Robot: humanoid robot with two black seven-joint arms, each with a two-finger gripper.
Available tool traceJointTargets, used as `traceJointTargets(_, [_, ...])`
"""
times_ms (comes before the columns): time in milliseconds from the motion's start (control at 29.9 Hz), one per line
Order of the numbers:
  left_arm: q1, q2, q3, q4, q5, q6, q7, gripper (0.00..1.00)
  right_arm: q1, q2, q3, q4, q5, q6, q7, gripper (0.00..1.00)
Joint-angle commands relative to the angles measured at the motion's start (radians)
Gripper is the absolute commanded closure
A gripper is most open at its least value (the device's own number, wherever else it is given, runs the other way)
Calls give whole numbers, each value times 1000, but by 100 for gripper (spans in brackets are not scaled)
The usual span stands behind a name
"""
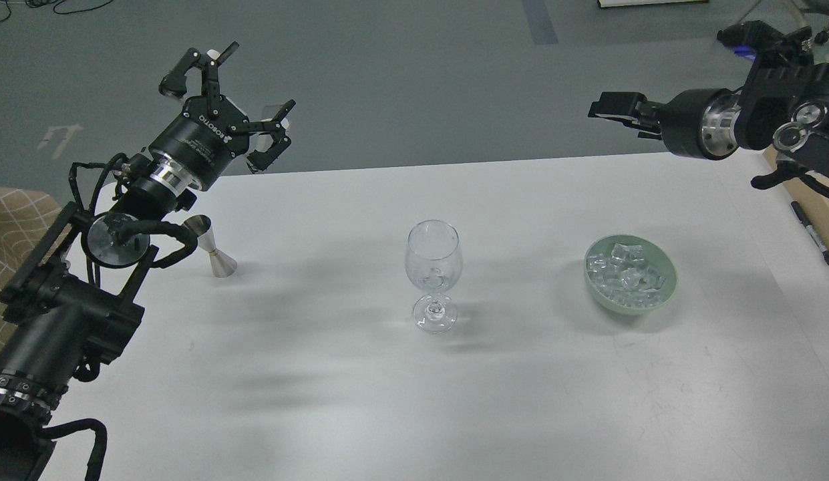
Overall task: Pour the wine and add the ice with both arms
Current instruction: 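Move the right gripper down toward the green ice bowl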
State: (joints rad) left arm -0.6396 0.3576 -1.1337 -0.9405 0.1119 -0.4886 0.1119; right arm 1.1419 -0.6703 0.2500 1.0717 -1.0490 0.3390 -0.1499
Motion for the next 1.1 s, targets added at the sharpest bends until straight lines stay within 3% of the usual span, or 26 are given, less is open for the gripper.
traceJointTargets(0, [0,0,0,0,0,0,0,2,-31,0,0,28,-51,-2,3,1])
traceJointTargets(267, [0,0,2,0,0,0,0,2,-97,-55,-3,177,-131,6,4,2])
traceJointTargets(769, [-2,-6,2,0,0,0,0,2,-149,-121,-80,232,-255,12,12,2])
traceJointTargets(869, [-2,-8,2,0,0,0,0,2,-151,-124,-83,237,-267,12,21,2])
traceJointTargets(1070, [-2,-9,2,0,0,0,0,2,-159,-140,-86,257,-301,14,98,2])
